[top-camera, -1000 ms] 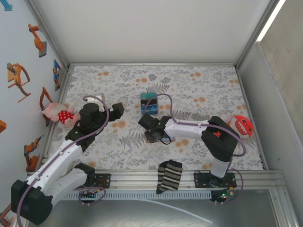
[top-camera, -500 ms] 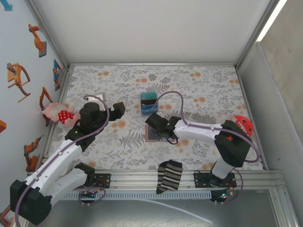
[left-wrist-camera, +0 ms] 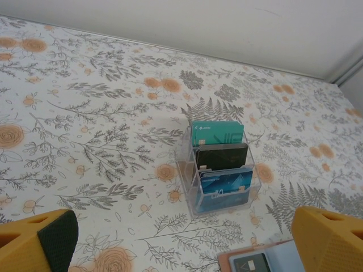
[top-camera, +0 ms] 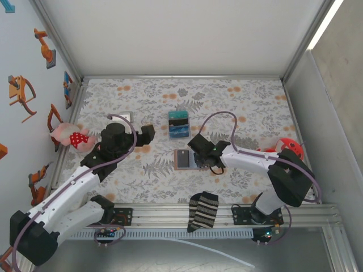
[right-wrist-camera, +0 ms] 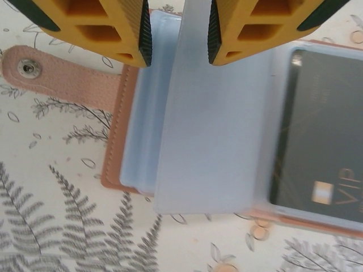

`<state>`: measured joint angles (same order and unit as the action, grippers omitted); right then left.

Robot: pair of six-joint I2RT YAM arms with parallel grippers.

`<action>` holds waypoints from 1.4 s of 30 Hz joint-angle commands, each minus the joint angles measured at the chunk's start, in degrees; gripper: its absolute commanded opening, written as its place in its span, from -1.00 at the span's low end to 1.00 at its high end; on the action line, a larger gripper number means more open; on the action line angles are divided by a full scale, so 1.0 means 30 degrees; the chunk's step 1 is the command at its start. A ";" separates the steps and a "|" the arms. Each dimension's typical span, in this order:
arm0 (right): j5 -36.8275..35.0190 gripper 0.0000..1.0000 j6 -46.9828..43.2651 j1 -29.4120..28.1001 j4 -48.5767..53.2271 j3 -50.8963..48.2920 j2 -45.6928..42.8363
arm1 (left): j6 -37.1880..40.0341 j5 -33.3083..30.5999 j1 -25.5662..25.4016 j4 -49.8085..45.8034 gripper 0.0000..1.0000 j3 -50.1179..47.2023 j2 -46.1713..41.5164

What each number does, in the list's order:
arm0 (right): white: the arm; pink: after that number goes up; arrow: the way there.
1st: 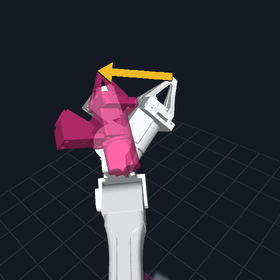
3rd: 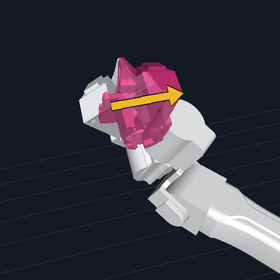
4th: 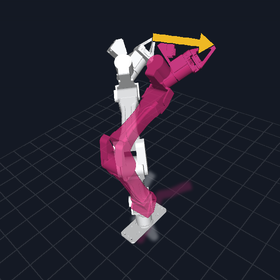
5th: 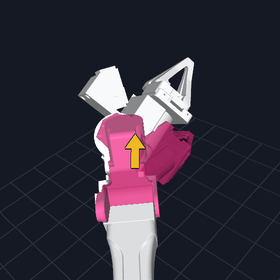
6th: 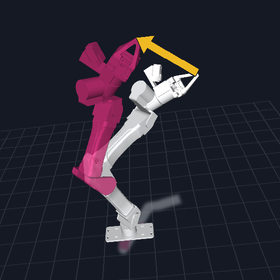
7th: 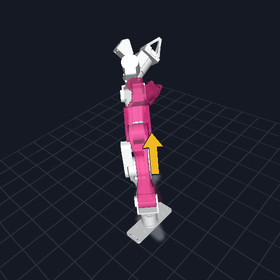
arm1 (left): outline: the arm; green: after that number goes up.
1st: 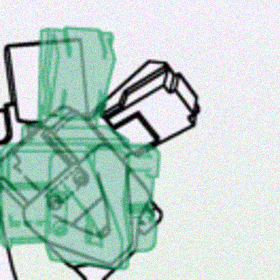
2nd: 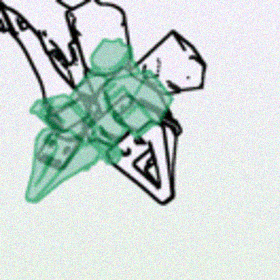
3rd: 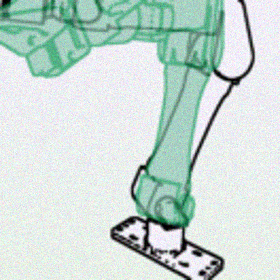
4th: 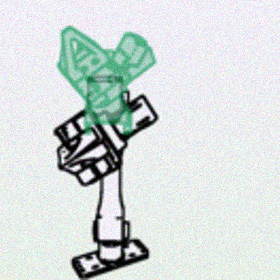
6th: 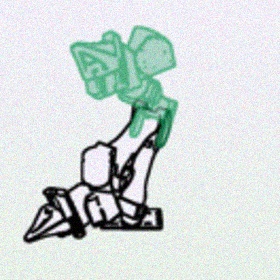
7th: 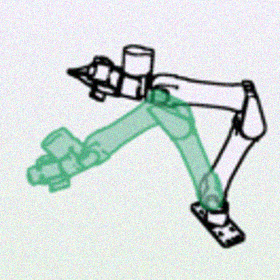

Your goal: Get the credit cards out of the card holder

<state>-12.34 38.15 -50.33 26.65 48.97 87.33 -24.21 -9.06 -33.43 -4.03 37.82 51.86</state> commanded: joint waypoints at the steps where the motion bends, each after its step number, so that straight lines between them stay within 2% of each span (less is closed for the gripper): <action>1: 0.0600 -0.36 0.1069 0.0495 -0.0271 -0.0550 -0.0592 | 0.0565 -0.0462 -0.0160 -0.0440 0.94 0.0697 0.0372; 12: 0.2847 -0.42 0.1539 0.1975 -0.0623 -0.1151 -0.1884 | 0.0832 -0.0444 -0.0535 -0.0626 0.94 0.0752 0.2112; 20: 0.4943 -0.62 0.1608 0.2404 -0.1480 -0.0753 -0.3181 | 0.0950 0.0676 -0.1760 0.0846 0.94 0.0031 0.4053; 26: 0.6535 -0.64 0.1922 0.2420 -0.2331 -0.0193 -0.2428 | 0.0451 0.0381 -0.2991 0.1338 0.94 -0.0006 0.6330; 42: 0.8691 -0.69 0.2219 0.2390 -0.4191 0.1367 0.1398 | 0.0629 -0.0152 -0.4379 0.2447 0.94 0.1273 1.1540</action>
<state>11.70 43.77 -43.31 15.62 51.13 90.02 -22.79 -9.04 -45.89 1.50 40.03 85.23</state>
